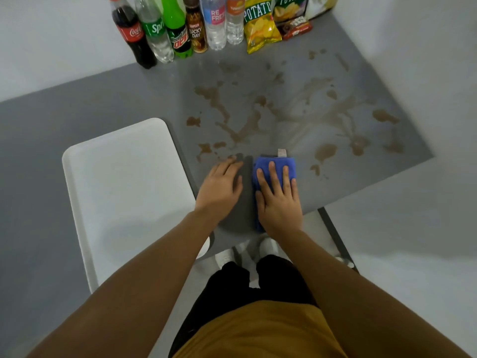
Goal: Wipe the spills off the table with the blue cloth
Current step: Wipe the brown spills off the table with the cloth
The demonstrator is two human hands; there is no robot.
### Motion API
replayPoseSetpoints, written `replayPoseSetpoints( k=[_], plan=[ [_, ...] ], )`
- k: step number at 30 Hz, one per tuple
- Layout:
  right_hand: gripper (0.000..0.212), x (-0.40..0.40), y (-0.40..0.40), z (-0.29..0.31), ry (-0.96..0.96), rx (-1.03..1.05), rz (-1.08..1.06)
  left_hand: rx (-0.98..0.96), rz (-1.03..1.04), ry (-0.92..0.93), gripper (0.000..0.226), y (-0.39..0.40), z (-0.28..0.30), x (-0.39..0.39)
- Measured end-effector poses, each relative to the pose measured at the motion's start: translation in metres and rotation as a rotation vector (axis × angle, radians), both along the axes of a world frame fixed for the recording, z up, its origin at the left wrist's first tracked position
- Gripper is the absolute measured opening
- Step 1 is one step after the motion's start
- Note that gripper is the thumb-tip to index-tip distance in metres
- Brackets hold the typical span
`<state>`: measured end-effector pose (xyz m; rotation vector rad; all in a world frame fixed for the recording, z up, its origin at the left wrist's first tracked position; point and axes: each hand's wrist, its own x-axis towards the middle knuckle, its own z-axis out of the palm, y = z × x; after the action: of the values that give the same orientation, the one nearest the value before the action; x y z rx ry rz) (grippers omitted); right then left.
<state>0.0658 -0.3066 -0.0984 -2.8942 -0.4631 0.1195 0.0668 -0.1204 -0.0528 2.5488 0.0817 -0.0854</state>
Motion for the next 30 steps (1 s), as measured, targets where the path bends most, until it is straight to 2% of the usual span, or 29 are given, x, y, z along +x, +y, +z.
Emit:
replayPoseSetpoints(
  k=[7, 14, 22, 27, 30],
  plan=[
    [0.057, 0.04, -0.005, 0.006, 0.048, 0.044, 0.113, -0.004, -0.024, -0.006, 0.042, -0.012, -0.004, -0.001],
    [0.058, 0.08, -0.042, 0.01, 0.041, 0.04, -0.012, 0.043, -0.008, 0.007, 0.042, -0.027, -0.008, 0.009],
    [0.06, 0.05, -0.061, 0.008, 0.055, 0.001, -0.11, 0.033, -0.009, -0.037, 0.043, -0.053, -0.009, 0.028],
    [0.059, 0.037, -0.047, 0.004, 0.025, -0.014, -0.045, 0.032, -0.032, -0.028, 0.044, -0.063, -0.011, 0.043],
    [0.057, 0.058, -0.049, 0.005, 0.033, 0.027, 0.079, 0.029, -0.038, -0.03, 0.043, -0.067, -0.013, 0.048]
  ],
)
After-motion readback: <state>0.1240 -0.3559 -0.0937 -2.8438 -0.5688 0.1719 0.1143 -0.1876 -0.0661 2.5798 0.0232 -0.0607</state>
